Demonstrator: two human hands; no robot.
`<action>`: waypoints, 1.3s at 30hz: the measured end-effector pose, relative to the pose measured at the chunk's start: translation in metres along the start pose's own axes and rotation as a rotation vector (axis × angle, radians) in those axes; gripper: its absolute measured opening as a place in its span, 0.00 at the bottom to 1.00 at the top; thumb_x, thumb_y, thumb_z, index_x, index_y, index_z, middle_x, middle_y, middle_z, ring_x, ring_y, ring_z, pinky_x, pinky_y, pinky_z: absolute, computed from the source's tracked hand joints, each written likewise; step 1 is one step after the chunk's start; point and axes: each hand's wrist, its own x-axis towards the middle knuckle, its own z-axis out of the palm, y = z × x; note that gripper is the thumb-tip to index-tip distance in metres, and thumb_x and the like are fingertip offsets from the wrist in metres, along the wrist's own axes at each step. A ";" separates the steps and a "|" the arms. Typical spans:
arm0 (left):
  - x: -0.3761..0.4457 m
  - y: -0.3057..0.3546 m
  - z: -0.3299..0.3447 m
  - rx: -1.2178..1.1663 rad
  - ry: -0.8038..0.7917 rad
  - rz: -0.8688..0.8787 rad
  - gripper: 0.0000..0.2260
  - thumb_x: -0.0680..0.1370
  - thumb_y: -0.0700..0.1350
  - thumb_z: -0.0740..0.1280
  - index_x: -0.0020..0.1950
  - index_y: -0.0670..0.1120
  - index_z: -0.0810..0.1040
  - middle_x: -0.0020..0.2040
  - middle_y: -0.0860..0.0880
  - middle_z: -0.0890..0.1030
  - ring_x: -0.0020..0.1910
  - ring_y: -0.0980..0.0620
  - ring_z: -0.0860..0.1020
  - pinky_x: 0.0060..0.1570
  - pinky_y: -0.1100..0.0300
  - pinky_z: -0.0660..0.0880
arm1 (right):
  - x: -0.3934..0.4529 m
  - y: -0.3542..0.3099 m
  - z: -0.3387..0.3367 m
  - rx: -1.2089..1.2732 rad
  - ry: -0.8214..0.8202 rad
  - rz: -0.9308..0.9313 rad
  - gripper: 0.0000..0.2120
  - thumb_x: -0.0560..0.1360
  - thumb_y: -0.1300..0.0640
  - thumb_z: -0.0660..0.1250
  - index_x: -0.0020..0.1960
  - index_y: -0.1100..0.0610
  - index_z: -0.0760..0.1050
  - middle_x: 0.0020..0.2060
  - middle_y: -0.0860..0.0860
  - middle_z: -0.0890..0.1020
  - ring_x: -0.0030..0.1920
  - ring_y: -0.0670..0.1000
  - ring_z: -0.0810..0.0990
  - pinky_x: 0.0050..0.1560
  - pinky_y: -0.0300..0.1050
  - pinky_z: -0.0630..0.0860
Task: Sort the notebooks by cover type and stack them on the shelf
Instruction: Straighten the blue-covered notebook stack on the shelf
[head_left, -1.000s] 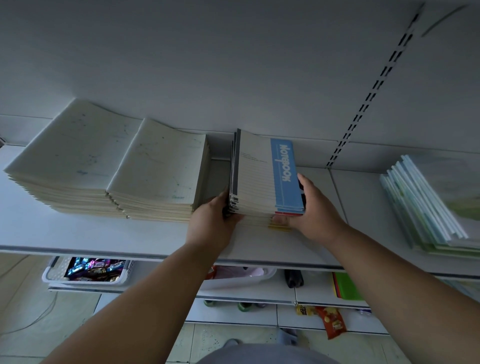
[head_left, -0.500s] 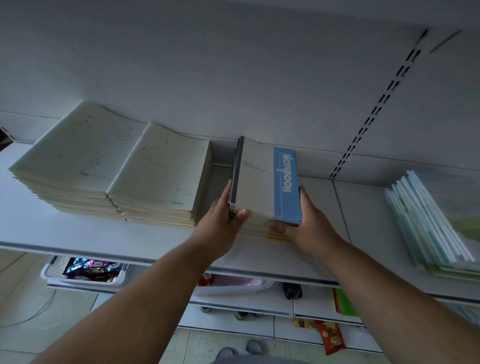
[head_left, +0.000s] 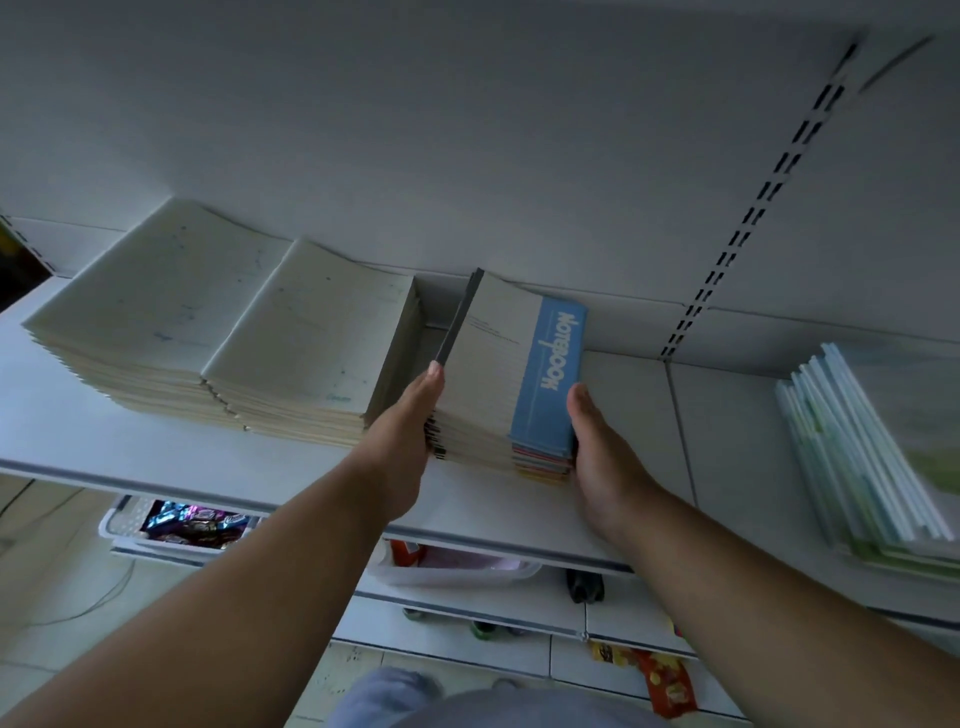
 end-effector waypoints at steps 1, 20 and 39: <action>-0.001 0.000 -0.001 0.014 -0.019 0.006 0.36 0.69 0.69 0.67 0.72 0.52 0.72 0.64 0.46 0.80 0.66 0.46 0.76 0.72 0.46 0.66 | -0.001 0.000 0.000 0.011 0.008 -0.013 0.53 0.61 0.21 0.63 0.79 0.45 0.56 0.72 0.49 0.72 0.69 0.50 0.74 0.72 0.57 0.67; 0.014 0.047 0.010 0.137 0.032 -0.315 0.24 0.77 0.63 0.66 0.60 0.45 0.80 0.56 0.42 0.84 0.58 0.40 0.81 0.66 0.42 0.72 | 0.013 -0.035 -0.004 0.168 0.153 0.167 0.17 0.79 0.43 0.65 0.55 0.56 0.79 0.42 0.56 0.87 0.43 0.58 0.85 0.43 0.53 0.81; 0.057 0.083 0.025 0.142 0.108 -0.269 0.25 0.81 0.60 0.61 0.68 0.43 0.76 0.67 0.40 0.78 0.65 0.39 0.77 0.69 0.41 0.69 | 0.051 -0.061 -0.002 0.112 0.148 0.125 0.27 0.78 0.35 0.59 0.61 0.56 0.80 0.53 0.57 0.85 0.52 0.57 0.84 0.51 0.51 0.78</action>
